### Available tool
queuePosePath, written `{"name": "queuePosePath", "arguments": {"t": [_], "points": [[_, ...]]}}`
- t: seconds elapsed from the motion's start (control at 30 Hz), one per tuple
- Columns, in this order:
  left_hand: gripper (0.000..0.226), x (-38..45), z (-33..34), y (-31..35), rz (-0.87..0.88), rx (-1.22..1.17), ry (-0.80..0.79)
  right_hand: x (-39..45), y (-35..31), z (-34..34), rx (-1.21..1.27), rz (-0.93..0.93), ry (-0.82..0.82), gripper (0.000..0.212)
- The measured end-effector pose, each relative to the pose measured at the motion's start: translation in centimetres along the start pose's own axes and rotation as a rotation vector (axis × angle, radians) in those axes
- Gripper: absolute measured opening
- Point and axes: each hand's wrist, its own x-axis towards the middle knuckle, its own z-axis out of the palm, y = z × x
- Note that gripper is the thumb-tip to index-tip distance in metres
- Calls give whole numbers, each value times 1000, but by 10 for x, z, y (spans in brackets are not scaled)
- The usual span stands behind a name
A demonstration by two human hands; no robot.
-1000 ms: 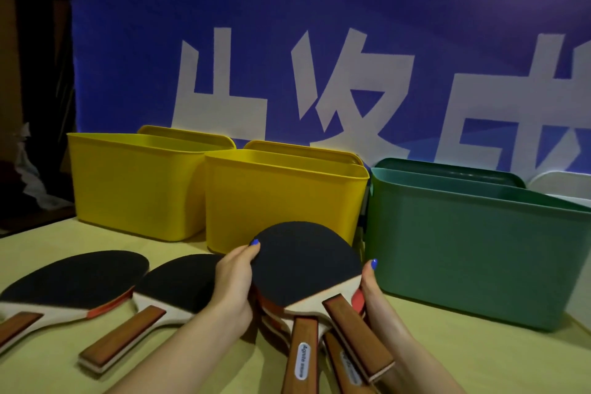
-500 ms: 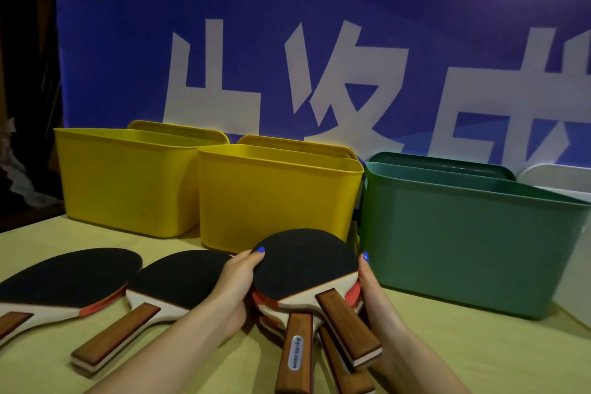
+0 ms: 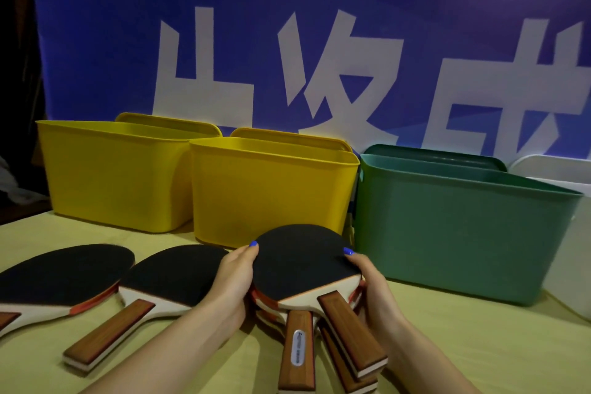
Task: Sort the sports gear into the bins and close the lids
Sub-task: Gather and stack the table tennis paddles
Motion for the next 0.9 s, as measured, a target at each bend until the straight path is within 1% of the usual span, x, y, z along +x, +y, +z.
{"name": "queuePosePath", "arguments": {"t": [0.1, 0.23, 0.4, 0.67, 0.83, 0.9], "points": [[29, -2, -1, 1, 9, -24, 3, -4, 1, 1, 13, 21, -30, 33], [30, -3, -2, -1, -10, -60, -8, -7, 3, 2, 37, 22, -50, 36], [28, -3, -3, -1, -15, -45, -12, -5, 4, 2, 47, 43, -38, 39], [23, 0, -4, -1, 21, -33, 13, -8, 2, 2, 27, 52, -68, 38], [21, -1, -3, -1, 24, -57, 11, -8, 0, 0, -1, 86, -42, 28], [21, -2, -3, 0, 34, -81, 1, -8, 0, -1, 6, 94, -45, 28]]}}
